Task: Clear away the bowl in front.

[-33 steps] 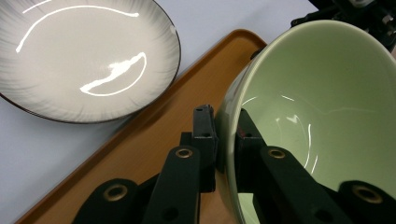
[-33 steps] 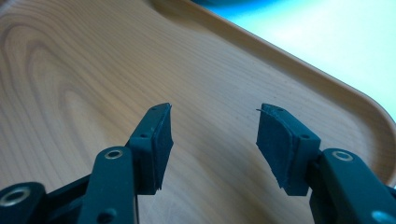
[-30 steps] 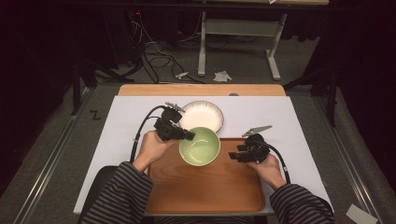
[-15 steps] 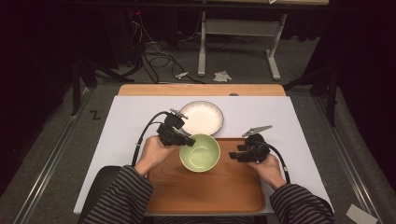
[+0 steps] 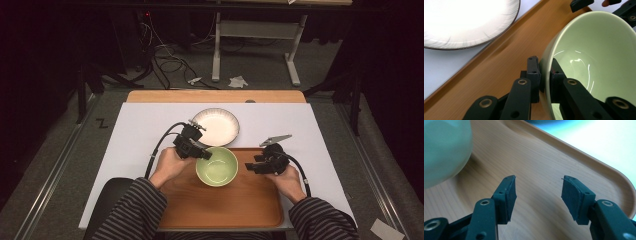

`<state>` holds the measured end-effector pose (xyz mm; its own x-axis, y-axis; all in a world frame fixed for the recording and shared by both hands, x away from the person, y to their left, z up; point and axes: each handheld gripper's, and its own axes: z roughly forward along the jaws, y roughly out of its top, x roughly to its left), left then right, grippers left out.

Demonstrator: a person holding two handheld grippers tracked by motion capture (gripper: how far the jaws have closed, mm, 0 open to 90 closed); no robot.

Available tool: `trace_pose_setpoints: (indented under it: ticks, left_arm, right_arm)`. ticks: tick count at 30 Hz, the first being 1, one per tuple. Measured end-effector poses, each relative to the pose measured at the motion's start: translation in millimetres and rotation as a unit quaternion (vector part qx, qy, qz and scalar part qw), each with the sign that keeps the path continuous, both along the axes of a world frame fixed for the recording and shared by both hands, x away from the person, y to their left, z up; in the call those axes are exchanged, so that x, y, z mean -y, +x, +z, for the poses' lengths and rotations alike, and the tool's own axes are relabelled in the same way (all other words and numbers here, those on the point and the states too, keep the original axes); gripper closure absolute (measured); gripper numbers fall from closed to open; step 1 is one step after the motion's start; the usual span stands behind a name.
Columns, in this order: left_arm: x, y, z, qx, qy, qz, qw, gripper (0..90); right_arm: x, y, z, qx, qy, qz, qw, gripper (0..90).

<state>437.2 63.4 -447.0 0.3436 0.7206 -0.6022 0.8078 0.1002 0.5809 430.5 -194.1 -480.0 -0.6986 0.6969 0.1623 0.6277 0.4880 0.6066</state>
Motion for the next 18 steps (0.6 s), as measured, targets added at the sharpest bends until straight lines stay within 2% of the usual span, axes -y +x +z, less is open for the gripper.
trace_pose_setpoints:
  ticks: [18]
  left_arm:
    - [2.5,6.5,-13.4,-0.012,0.009,0.005,0.9999,83.0]
  right_arm:
    - [-0.8,-0.3,0.3,-0.003,0.001,-0.001,1.0000,46.6]
